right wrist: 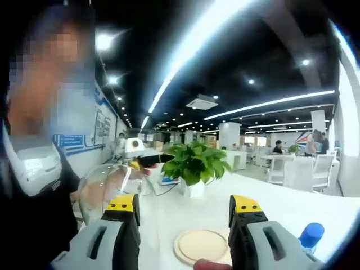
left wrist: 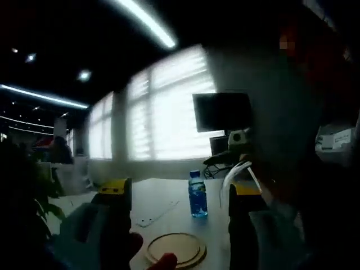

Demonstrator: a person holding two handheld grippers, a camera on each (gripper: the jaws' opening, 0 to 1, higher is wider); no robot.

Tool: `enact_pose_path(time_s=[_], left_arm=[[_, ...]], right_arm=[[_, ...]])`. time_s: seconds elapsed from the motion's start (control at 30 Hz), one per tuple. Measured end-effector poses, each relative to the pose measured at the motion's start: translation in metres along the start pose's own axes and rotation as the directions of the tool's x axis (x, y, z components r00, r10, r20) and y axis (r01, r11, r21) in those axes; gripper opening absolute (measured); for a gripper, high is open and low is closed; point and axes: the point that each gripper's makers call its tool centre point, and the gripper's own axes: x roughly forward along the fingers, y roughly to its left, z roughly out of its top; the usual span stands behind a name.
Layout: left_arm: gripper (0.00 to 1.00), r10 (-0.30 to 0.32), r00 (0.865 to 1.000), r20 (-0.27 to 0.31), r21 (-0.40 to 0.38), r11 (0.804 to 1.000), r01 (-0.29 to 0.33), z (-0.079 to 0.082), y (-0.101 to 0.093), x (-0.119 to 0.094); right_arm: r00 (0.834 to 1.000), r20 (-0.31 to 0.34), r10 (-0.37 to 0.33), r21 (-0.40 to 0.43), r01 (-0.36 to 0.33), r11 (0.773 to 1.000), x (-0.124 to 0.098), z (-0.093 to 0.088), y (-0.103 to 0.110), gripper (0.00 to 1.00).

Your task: Open the cover put in the Mizone put the cover back on

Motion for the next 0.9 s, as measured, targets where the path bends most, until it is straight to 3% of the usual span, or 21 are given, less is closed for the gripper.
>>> enact_pose_path(time_s=[0.07,0.17,0.23,0.27,0.37,0.6,0.7,0.9], left_arm=[[0.61,0.003,1.0,-0.011,0.017,1.0,-0.003,-0.002,-0.002,0.004],[0.59,0.015,0.999,-0.042,0.027,1.0,-0.014,-0.008,-0.004,0.009],[0.58,0.047,0.992,-0.12,-0.081,0.995,-0.057,-0.02,0.001,0.01],[0.58,0.063,0.99,-0.128,-0.104,0.992,-0.077,-0.022,0.005,0.012],[0.55,0.084,0.988,-0.13,-0.068,0.993,-0.094,-0.026,0.01,0.013],[0.51,0.104,0.984,-0.141,-0.07,0.991,-0.115,-0.03,0.013,0.013],[0.51,0.142,0.977,-0.156,-0.068,0.986,-0.154,-0.034,0.021,0.012],[0.51,0.169,0.968,-0.188,-0.063,0.981,-0.183,-0.043,0.028,0.011]], right_arm=[[0.999,-0.024,-0.043,0.034,0.044,0.998,0.0,-0.005,-0.01,0.53],[0.989,-0.086,-0.117,-0.018,0.116,0.993,0.0,-0.014,-0.022,0.53],[0.981,-0.119,-0.153,-0.052,0.148,0.988,-0.002,-0.018,-0.026,0.53],[0.976,-0.133,-0.17,-0.069,0.162,0.984,-0.002,-0.019,-0.027,0.53],[0.965,-0.175,-0.196,-0.047,0.191,0.98,-0.003,-0.023,-0.029,0.54],[0.946,-0.205,-0.253,-0.077,0.242,0.967,-0.007,-0.03,-0.039,0.52],[0.941,-0.217,-0.258,-0.092,0.244,0.965,-0.01,-0.031,-0.04,0.41],[0.927,-0.217,-0.307,-0.124,0.286,0.95,-0.021,-0.029,-0.049,0.4]])
